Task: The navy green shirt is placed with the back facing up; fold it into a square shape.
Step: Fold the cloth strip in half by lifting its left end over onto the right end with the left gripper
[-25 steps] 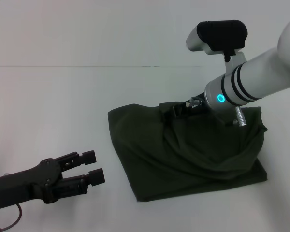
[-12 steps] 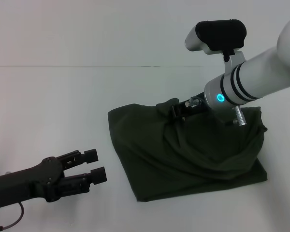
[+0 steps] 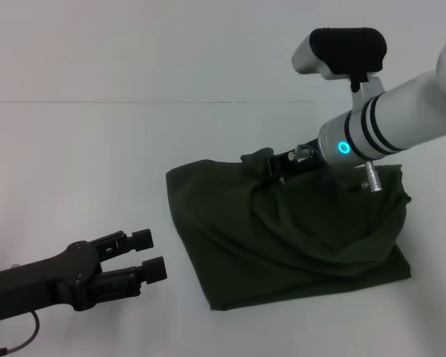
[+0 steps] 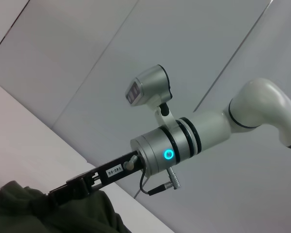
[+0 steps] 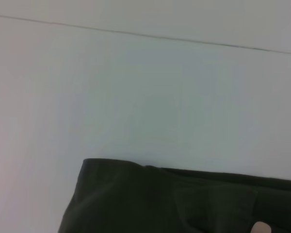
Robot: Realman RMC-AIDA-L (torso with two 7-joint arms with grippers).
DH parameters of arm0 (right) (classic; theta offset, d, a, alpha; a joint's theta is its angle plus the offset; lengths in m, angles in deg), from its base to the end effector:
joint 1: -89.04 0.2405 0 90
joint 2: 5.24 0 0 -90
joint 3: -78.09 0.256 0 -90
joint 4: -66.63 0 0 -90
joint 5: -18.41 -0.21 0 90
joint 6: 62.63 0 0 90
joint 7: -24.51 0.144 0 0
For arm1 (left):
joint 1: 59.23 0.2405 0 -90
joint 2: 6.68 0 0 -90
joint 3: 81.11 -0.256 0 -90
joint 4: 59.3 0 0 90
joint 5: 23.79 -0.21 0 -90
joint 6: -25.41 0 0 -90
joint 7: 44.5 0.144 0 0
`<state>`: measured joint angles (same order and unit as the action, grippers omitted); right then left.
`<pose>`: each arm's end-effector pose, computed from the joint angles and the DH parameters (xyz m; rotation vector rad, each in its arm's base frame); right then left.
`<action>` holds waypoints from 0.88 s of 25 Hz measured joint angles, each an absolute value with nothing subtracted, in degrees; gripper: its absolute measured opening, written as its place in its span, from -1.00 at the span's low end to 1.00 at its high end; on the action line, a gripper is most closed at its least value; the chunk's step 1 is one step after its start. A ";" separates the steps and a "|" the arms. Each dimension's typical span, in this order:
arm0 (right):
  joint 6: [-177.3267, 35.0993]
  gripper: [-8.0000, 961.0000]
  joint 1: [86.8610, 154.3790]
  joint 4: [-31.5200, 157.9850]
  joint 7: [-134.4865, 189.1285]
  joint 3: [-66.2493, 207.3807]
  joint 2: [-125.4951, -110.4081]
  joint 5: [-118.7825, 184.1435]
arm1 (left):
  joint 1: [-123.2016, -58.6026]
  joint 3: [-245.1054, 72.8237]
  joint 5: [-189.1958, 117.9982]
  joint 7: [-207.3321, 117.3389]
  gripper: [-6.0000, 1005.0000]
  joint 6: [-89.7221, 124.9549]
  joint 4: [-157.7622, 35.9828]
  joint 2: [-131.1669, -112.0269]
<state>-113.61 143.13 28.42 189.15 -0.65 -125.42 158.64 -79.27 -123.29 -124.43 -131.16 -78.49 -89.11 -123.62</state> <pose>0.1573 0.4390 -0.0744 -2.2700 1.3184 -0.0434 -0.2840 0.2583 0.0103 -2.6331 -1.0392 -1.1872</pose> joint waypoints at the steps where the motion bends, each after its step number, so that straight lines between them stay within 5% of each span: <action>1: -113.62 -0.83 142.75 28.03 189.10 -0.48 -125.38 158.20 | -79.27 -123.29 -124.44 -131.16 0.81 -78.48 -89.11 -123.64; 22: -115.68 -0.90 131.62 29.87 171.21 21.60 -124.82 136.33 | -78.94 -123.30 -124.37 -131.16 0.81 -79.06 -89.17 -123.57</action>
<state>-115.68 131.62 29.87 171.21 21.60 -124.82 136.33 -78.94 -123.30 -124.37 -131.16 -79.06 -89.17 -123.57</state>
